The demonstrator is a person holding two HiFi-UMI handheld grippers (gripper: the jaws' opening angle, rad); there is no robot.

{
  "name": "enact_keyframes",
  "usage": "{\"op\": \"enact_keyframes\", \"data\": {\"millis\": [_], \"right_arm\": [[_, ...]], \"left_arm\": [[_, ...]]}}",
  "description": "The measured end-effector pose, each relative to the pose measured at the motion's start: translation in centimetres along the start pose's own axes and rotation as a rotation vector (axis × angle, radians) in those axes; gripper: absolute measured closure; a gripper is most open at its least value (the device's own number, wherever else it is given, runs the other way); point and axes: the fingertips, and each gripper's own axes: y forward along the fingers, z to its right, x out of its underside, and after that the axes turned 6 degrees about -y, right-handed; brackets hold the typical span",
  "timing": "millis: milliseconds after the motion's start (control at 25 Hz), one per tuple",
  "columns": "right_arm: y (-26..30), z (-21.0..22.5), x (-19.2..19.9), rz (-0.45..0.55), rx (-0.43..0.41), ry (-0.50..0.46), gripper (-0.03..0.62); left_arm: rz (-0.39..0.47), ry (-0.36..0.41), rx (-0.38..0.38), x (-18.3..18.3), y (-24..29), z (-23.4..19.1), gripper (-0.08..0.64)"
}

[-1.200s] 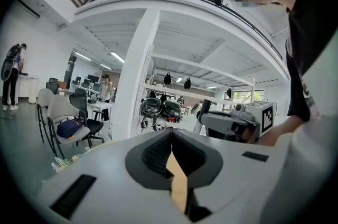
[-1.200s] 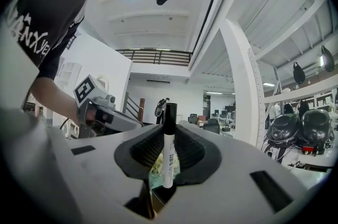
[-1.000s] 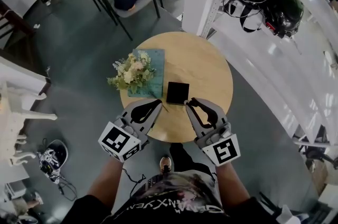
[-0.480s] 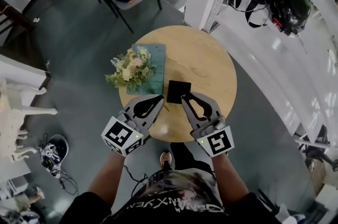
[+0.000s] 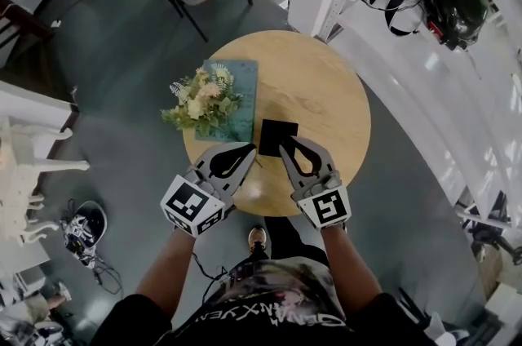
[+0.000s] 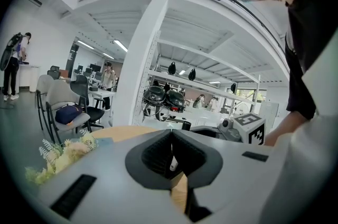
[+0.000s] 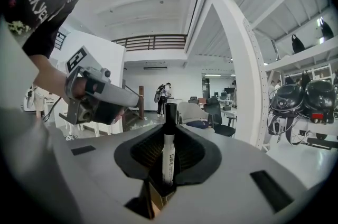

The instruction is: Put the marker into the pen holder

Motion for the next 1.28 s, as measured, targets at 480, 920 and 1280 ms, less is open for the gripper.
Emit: {"op": "enact_keyframes", "data": {"millis": [480, 920, 1280], "right_arm": [[0.6, -0.3, 3.9, -0.081, 0.001, 0.028, 0.528], [0.5, -0.3, 6.3, -0.162, 0.022, 0.001, 0.528], [0.2, -0.4, 6.6, -0.199, 0.03, 0.031, 0.526]], "left_arm": [[-0.019, -0.017, -0.005, 1.3, 0.6, 0.0, 0.54], [-0.024, -0.024, -0.018, 1.5, 0.5, 0.1, 0.54], [-0.028, -0.027, -0.025, 1.7, 0.2, 0.5, 0.54]]}}
